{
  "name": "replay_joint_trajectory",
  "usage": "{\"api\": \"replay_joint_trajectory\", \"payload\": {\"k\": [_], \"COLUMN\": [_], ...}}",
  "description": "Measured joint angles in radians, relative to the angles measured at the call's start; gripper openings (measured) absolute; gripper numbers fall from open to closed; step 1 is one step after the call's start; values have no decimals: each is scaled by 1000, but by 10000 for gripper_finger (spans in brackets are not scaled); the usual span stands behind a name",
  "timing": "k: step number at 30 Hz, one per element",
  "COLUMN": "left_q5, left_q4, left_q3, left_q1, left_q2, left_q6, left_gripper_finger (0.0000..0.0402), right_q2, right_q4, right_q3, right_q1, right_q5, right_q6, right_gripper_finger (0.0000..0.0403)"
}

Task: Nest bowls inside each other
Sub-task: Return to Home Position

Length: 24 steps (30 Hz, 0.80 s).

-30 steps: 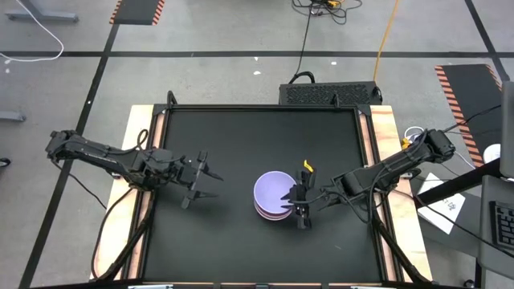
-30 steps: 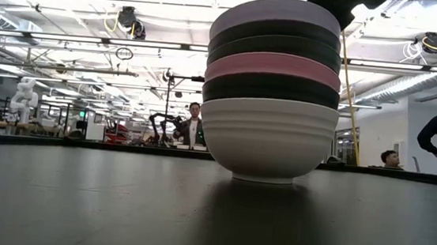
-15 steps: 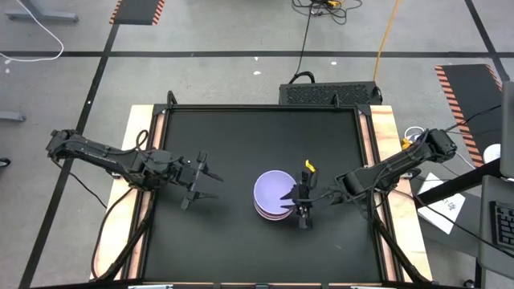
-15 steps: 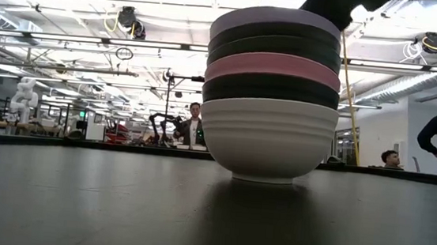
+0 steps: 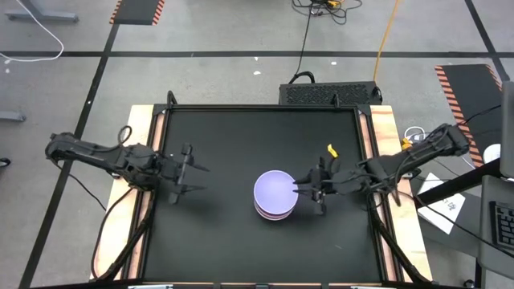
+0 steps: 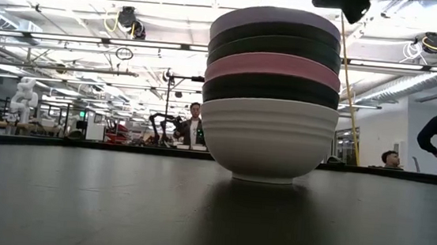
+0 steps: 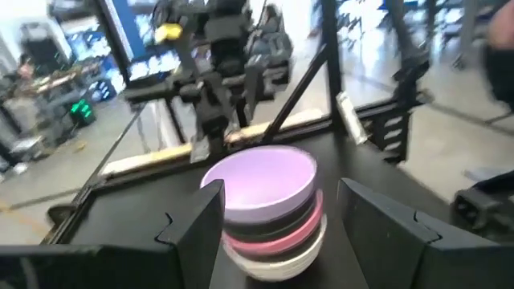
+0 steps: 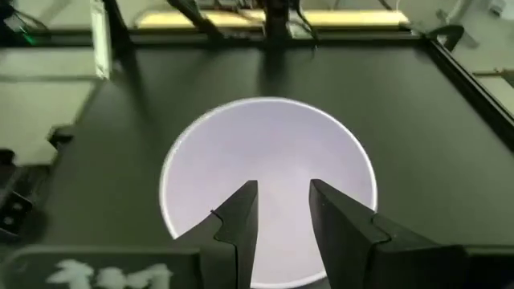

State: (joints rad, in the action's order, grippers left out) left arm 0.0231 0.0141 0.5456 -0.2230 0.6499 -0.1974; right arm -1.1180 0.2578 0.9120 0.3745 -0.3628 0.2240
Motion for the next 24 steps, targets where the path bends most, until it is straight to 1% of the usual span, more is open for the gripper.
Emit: {"api": "replay_joint_trajectory", "payload": {"k": [3, 6, 9, 12, 18, 24], "left_q5": [-21, -18, 1, 3, -9, -39], "left_q4": [8, 33, 69, 58, -19, -49], "left_q3": [-39, -107, -179, -227, -283, -322], "left_q1": [-9, -7, 7, 34, 79, 104], "left_q2": [-63, -124, -181, -227, -290, -352], "left_q6": [19, 47, 68, 76, 49, 23], "left_gripper_finger": [246, 246, 246, 246, 246, 246], "right_q2": [66, 145, 210, 250, 338, 482], "right_q4": [-65, -144, -205, -199, -187, -176], "right_q3": [-81, -168, -235, -273, -317, -381], "right_q1": [15, 20, 18, 18, 18, 18], "right_q5": [1, 4, 53, 76, 77, 76], "right_q6": [-8, -8, -18, -26, -69, -80], "right_gripper_finger": [107, 107, 107, 107, 107, 107]}}
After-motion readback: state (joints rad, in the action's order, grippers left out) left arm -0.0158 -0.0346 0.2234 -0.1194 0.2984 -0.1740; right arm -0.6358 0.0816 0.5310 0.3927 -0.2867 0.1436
